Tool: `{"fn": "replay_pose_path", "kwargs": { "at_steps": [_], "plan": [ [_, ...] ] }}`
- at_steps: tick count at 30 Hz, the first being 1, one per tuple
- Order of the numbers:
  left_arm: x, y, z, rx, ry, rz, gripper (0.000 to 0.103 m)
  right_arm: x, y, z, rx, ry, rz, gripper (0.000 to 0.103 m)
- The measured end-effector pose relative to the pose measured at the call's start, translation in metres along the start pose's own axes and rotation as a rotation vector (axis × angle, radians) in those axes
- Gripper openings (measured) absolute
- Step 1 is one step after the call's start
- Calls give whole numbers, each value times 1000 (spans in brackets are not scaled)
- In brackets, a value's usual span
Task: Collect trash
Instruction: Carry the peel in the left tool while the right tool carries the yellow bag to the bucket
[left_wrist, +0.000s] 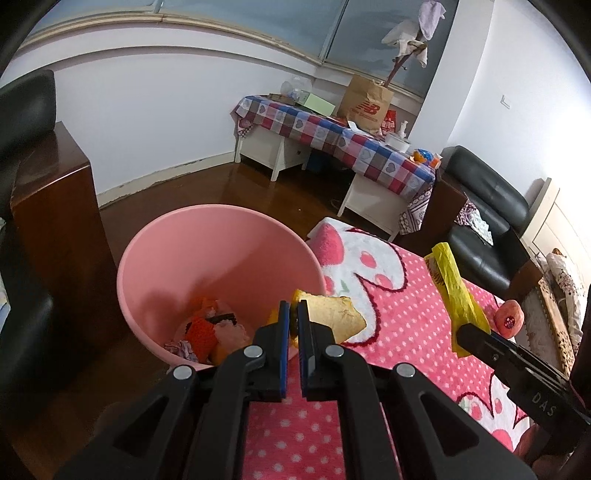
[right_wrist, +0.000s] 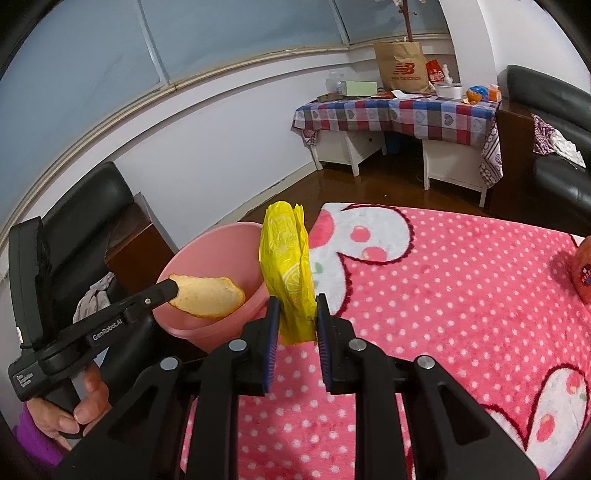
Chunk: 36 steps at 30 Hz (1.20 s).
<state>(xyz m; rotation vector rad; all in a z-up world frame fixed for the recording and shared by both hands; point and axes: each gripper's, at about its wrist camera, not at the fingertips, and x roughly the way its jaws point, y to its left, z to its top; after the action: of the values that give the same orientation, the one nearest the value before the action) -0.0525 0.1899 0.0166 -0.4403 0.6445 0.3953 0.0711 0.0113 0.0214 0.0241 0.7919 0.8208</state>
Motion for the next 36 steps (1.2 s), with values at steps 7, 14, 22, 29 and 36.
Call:
{"fn": "replay_pose_path", "kwargs": {
  "at_steps": [7, 14, 22, 29, 36],
  "plan": [
    [2, 7, 0, -10, 3, 4, 4, 5, 2, 0, 0, 11, 1, 20],
    [4, 11, -2, -17, 7, 10, 4, 12, 4, 0, 1, 22, 6, 20],
    [7, 16, 0, -28, 8, 25, 4, 22, 13, 4, -22, 29, 23, 20],
    [7, 26, 3, -54, -5, 55, 4, 34, 29, 11, -59, 28, 50, 20],
    [8, 44, 8, -88, -17, 93, 4, 47, 43, 16, -85, 44, 75, 20]
  ]
}}
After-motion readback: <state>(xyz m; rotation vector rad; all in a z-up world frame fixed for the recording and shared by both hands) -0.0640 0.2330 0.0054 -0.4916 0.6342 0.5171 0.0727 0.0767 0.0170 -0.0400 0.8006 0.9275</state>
